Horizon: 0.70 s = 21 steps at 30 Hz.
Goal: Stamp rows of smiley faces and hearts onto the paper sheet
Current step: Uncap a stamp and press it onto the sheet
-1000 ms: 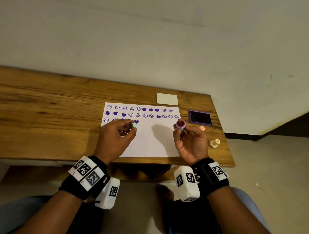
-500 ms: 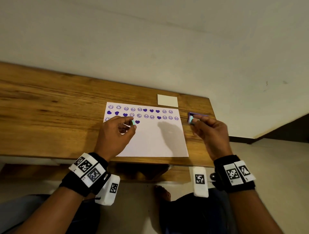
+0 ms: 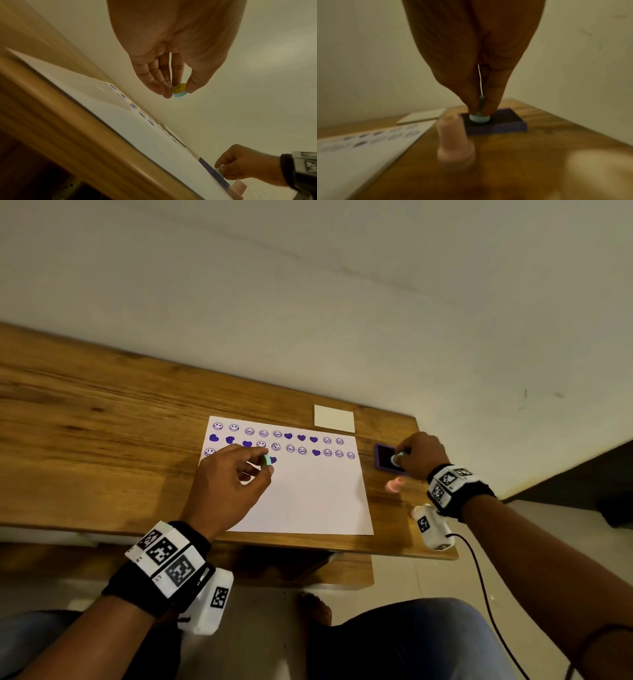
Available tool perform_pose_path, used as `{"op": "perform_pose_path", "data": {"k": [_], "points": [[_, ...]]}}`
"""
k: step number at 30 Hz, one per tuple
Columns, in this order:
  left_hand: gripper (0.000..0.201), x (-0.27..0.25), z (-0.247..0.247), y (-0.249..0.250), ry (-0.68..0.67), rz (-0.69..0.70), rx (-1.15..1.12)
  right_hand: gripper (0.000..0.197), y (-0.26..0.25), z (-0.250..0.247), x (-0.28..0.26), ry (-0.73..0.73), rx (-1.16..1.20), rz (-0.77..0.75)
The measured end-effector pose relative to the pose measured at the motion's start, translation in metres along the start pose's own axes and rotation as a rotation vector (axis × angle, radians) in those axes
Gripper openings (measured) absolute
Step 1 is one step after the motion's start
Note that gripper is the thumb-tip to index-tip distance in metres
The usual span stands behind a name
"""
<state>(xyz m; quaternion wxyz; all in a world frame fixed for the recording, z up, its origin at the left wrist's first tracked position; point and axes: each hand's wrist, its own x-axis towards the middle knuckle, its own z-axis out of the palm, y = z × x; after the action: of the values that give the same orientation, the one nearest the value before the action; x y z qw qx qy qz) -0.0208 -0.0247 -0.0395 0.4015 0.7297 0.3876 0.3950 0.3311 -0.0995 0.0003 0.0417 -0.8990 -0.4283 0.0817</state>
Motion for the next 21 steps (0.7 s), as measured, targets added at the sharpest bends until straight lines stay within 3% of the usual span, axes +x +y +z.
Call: {"op": "perform_pose_path", "data": {"k": [8, 14, 19, 21], "points": [[0.031, 0.004, -0.003, 0.003, 0.014, 0.007, 0.005, 0.02, -0.011, -0.006, 0.005, -0.037, -0.139, -0.022], [0.031, 0.003, -0.004, 0.011, 0.015, 0.013, -0.007, 0.021, -0.014, -0.007, 0.004, -0.035, -0.09, 0.005], [0.031, 0.005, -0.013, 0.009, -0.08, 0.008, 0.044, 0.022, -0.014, -0.005, 0.002, -0.049, -0.045, 0.005], [0.032, 0.009, -0.018, 0.008, -0.137, -0.014, 0.092, 0.02, -0.013, -0.012, -0.001, 0.062, 0.052, 0.023]]}}
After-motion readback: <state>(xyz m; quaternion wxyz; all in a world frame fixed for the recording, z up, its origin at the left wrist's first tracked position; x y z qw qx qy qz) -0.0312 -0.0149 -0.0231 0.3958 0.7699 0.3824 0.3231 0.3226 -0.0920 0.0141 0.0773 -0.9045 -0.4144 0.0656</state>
